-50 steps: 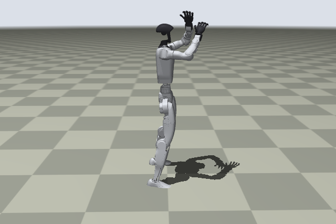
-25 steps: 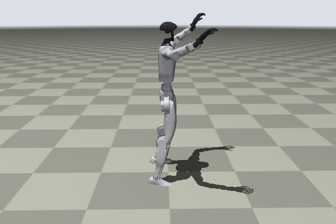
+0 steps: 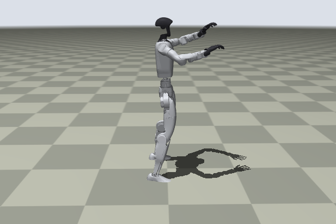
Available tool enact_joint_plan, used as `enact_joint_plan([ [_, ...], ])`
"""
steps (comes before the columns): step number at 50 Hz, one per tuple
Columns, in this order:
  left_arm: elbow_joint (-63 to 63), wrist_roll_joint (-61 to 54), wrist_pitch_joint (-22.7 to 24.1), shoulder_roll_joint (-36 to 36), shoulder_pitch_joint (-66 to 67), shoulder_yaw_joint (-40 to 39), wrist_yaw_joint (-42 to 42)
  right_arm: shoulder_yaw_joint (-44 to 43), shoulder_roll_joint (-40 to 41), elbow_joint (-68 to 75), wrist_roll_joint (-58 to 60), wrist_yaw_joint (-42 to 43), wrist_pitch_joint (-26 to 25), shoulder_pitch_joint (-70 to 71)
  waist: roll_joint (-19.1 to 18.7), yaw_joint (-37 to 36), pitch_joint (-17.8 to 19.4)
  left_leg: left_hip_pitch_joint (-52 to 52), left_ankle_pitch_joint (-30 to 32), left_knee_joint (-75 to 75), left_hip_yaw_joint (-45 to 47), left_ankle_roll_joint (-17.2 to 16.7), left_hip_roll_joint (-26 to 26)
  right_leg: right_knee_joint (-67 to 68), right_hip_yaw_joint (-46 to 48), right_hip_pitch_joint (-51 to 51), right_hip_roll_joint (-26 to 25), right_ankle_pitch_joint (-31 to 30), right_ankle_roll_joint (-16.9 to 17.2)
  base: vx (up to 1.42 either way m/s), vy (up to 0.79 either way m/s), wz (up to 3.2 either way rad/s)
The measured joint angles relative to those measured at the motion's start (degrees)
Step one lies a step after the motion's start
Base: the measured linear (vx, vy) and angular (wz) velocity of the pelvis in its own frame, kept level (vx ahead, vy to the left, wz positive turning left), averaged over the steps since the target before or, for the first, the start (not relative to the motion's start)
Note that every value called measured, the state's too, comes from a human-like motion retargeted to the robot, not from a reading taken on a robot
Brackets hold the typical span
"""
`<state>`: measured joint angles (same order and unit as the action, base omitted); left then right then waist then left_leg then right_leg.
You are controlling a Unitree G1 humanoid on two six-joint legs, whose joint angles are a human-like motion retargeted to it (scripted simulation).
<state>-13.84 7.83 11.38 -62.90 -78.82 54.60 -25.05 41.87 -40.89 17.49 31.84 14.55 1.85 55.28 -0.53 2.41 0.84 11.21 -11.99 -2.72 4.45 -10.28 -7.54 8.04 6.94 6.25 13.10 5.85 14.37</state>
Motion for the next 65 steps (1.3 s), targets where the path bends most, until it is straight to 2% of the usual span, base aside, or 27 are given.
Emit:
enact_joint_plan([
  [3, 7.6, -7.0, 1.4, 3.9, -6.8, -1.5, -3.0, -1.2, 7.5, -4.4, -1.7, 0.9, -0.4, 6.7, -0.1, 0.4, -0.5, -2.1, -1.1, -3.6, 0.6, 0.1, -0.1, 0.1, -0.2, -0.4, 0.2, 0.2, -0.4, 0.00, 0.00, 0.00],
  [7, 13.9, -20.4, 3.6, 8.6, -17.2, -4.4, -5.6, -4.3, 13.8, -10.3, -6.3, 3.3, -2.3, 18.4, -0.8, -0.4, -0.4, -0.6, 0.2, 0.1, 0.9, -0.1, -0.3, 0.0, -1.2, -1.4, -0.5, -0.4, -0.4, 0.00, -0.01, -0.17],
  [10, 15.6, -28.9, 6.0, 11.9, -22.8, -6.6, -7.4, -6.6, 16.1, -13.5, -10.2, 6.1, -3.4, 25.6, -1.0, -1.1, -1.2, -1.0, 0.5, 0.2, 1.2, 0.0, -0.3, -0.2, -1.5, -2.0, -0.5, -0.8, -0.4, 0.00, 0.00, 0.00],
  [14, 14.6, -33.3, 8.7, 14.0, -27.2, -8.3, -9.9, -8.1, 16.6, -14.7, -12.1, 10.2, -3.9, 31.8, -0.7, -1.5, -1.6, -3.4, -0.8, -3.8, 1.5, 0.3, -0.1, -0.2, -1.2, -2.2, 0.0, -0.6, -0.6, 0.00, 0.00, 0.00],
  [18, 12.9, -35.2, 9.8, 14.8, -25.0, -9.3, -10.2, -8.0, 16.0, -13.7, -12.8, 11.7, -3.9, 32.2, -0.5, -1.9, -1.5, -3.5, -1.1, -4.1, 1.2, 0.5, 0.1, -0.1, -1.0, -2.1, 0.2, -0.5, -0.7, 0.00, 0.00, 0.00],
  [23, 9.2, -40.4, 8.5, 13.8, -11.6, -10.1, -3.3, -4.0, 13.5, -9.7, -18.6, 7.9, -2.2, 22.9, -0.5, -2.3, -1.0, -2.8, -1.2, -4.1, 0.7, 0.8, 0.4, 0.1, -0.5, -1.1, 0.6, -0.2, -1.0, 0.00, 0.00, 0.00],
  [27, 1.2, -36.8, 5.3, 8.7, -0.8, -8.3, 2.8, 2.3, 7.1, -2.0, -18.0, 2.9, -0.9, 14.2, -0.4, -2.1, 0.1, -2.2, -1.2, -3.9, 0.4, 0.7, 0.4, 0.0, 0.1, -0.2, 0.7, -0.1, -1.1, 0.00, 0.00, 0.00],
  [30, -5.8, -30.0, 2.8, 2.6, 5.0, -7.4, 4.9, 5.7, -1.3, 3.8, -13.5, 0.1, -0.4, 8.0, -0.3, -2.2, 0.4, -2.0, -1.0, -3.6, 0.2, 0.5, 0.5, -0.3, 0.5, 0.2, 0.8, -0.3, -0.9, 0.00, 0.00, 0.00],
  [35, -12.4, -20.9, 1.6, -11.2, 9.1, -11.2, 0.7, 0.3, -19.9, 6.1, -12.9, 4.3, 0.6, -0.6, -0.3, -2.3, 0.9, -2.5, -0.6, -3.2, -0.1, 0.1, 0.6, -0.9, 1.0, 0.1, 0.9, -0.8, 0.0, 0.00, 0.00, 0.00],
  [42, -15.8, -13.5, 1.5, -26.5, 1.8, -16.5, -9.1, -11.4, -42.8, 6.8, -14.9, 11.9, 0.6, -1.8, -1.1, -3.0, 0.9, -3.1, 0.2, -1.9, 0.3, -1.4, -0.9, -2.0, 1.1, -0.9, -0.8, -2.0, 0.6, 0.00, -0.02, -0.04],
  [45, -17.1, -9.8, 0.5, -29.2, -3.8, -15.5, -11.3, -12.2, -48.4, 8.3, -14.5, 12.9, 0.2, 1.2, -1.6, -3.3, 0.7, -3.5, 0.0, -2.3, 0.6, -1.9, -1.5, -2.2, 1.0, -1.1, -1.4, -2.2, 0.6, 0.00, 0.00, 0.00],
  [48, -19.1, -6.5, -1.1, -28.8, -9.0, -12.9, -12.1, -11.8, -50.2, 9.9, -13.7, 13.9, -0.7, 4.4, -1.8, -4.0, 1.2, -1.9, 1.1, 0.6, 0.5, -2.1, -2.0, -2.4, 0.8, -1.2, -2.1, -2.5, 0.6, 0.00, 0.00, 0.00],
  [53, -25.2, -4.0, -2.7, -23.1, -14.0, -6.6, -9.7, -10.3, -45.6, 13.9, -12.3, 13.2, -1.5, 7.0, -0.9, -4.0, 1.7, -2.4, 0.2, -1.8, 0.6, -1.7, -1.6, -2.0, 0.8, -0.5, -1.5, -2.0, 0.6, 0.00, 0.00, 0.00],
  [58, -29.2, -5.6, -3.9, -12.2, -5.7, -8.1, -4.2, -10.2, -33.6, 19.0, -10.7, 9.0, -3.0, 2.1, -0.1, -4.2, 2.6, -0.1, 0.9, 0.6, 0.3, -0.8, -0.8, -1.3, 0.4, 0.2, -0.8, -1.5, 0.6, 0.00, 0.00, 0.00],
  [61, -27.7, -7.0, -3.5, -5.3, 0.8, -7.8, 0.4, -6.5, -24.9, 19.7, -9.8, 5.0, -2.7, 0.1, 0.0, -4.0, 2.7, 0.3, 0.9, 0.6, 0.3, -0.2, -0.1, -0.8, 0.2, 0.4, -0.1, -1.1, 0.6, 0.00, 0.00, 0.00],
  [65, -19.8, -8.0, -1.8, 1.2, 3.1, -3.1, 5.2, 0.7, -14.4, 15.0, -7.6, 0.4, -1.3, 1.0, -0.4, -3.7, 2.6, 0.4, 0.8, 0.6, 0.7, 0.1, -0.2, -0.7, -0.4, 0.1, -0.3, -1.1, 0.2, 0.00, 0.00, 0.00],
])
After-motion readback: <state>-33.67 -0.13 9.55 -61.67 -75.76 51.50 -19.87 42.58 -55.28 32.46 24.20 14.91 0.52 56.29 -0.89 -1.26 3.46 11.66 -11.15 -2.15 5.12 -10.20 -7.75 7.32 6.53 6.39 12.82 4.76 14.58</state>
